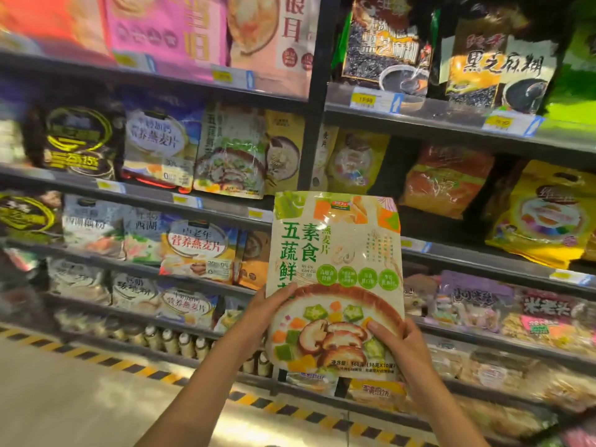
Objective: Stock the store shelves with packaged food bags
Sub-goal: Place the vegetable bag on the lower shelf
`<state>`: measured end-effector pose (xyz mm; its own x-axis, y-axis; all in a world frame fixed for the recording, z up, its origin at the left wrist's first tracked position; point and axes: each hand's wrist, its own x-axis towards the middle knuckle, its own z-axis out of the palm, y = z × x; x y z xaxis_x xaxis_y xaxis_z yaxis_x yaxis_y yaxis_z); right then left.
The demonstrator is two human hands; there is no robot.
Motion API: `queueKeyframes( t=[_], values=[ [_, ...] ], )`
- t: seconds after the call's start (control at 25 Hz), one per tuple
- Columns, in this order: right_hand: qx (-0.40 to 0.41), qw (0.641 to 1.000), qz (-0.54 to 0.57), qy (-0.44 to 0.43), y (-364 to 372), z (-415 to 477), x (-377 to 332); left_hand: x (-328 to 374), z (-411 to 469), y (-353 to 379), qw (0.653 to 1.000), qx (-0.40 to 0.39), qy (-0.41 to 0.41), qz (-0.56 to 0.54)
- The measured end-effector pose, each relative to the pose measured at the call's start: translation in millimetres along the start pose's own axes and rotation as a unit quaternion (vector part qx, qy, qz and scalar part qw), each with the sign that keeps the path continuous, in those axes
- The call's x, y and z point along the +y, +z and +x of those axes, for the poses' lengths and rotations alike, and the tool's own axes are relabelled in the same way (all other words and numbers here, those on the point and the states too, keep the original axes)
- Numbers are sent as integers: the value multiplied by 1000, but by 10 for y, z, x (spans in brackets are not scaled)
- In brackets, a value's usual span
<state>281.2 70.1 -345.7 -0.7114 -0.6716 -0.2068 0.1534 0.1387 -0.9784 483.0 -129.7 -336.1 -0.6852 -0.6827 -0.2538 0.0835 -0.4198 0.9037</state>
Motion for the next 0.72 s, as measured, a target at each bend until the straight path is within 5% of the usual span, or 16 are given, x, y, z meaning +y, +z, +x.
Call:
queueKeyframes(
  t=[0.72],
  values=[
    [-199, 977, -57, -45, 2777, 164, 13, 622, -873, -2326, 969, 229, 77, -44]
  ],
)
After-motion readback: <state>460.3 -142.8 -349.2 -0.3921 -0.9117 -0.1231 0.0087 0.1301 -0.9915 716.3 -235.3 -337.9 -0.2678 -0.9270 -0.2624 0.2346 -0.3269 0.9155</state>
